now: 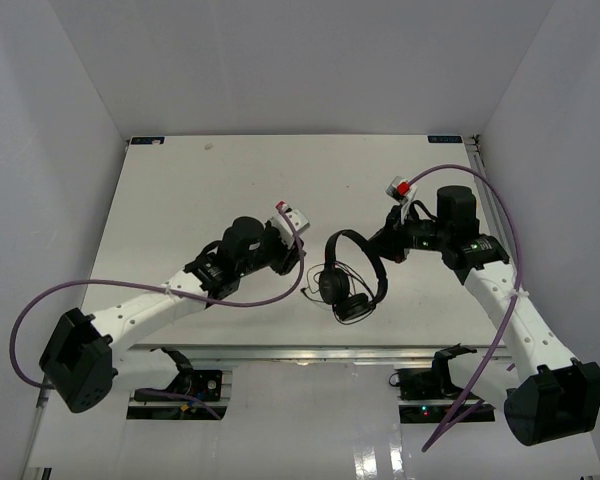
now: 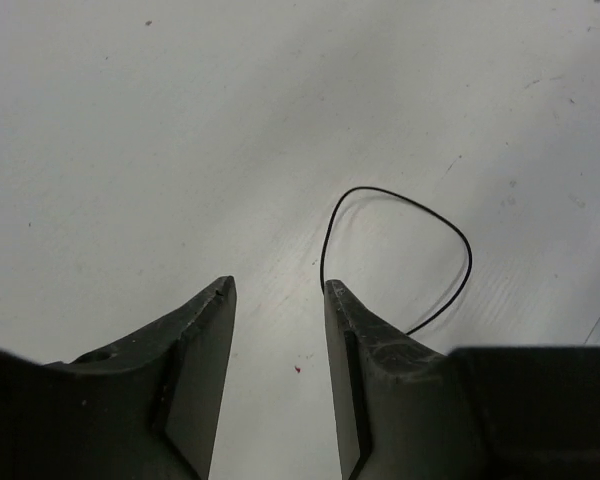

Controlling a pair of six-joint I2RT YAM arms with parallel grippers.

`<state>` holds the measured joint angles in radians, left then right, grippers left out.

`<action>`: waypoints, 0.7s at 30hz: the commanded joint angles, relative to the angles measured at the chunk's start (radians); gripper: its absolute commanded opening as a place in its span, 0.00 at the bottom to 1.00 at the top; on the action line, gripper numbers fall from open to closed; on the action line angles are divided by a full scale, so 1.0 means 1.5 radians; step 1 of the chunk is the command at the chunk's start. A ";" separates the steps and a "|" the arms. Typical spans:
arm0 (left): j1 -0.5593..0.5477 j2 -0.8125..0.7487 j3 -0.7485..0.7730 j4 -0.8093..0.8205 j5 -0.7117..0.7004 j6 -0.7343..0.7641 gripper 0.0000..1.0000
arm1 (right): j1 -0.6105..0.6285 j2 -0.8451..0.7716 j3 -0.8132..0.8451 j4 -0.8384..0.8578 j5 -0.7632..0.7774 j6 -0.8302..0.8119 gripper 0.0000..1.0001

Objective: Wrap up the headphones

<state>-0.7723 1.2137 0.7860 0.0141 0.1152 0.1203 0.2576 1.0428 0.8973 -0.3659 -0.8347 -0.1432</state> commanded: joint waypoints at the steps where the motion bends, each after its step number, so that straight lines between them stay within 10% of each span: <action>1: 0.015 -0.116 -0.085 0.057 0.002 -0.047 0.55 | -0.005 0.003 0.055 0.018 -0.047 0.032 0.08; 11: 0.016 -0.349 -0.223 0.072 0.093 -0.144 0.69 | -0.009 0.017 0.068 0.018 -0.043 0.041 0.08; 21: 0.001 -0.309 -0.361 0.319 0.220 -0.203 0.98 | -0.008 0.048 0.116 0.027 -0.060 0.081 0.08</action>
<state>-0.7559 0.7068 0.3135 0.2709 0.3526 -0.1483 0.2489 1.1091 0.9918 -0.3644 -0.8712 -0.0833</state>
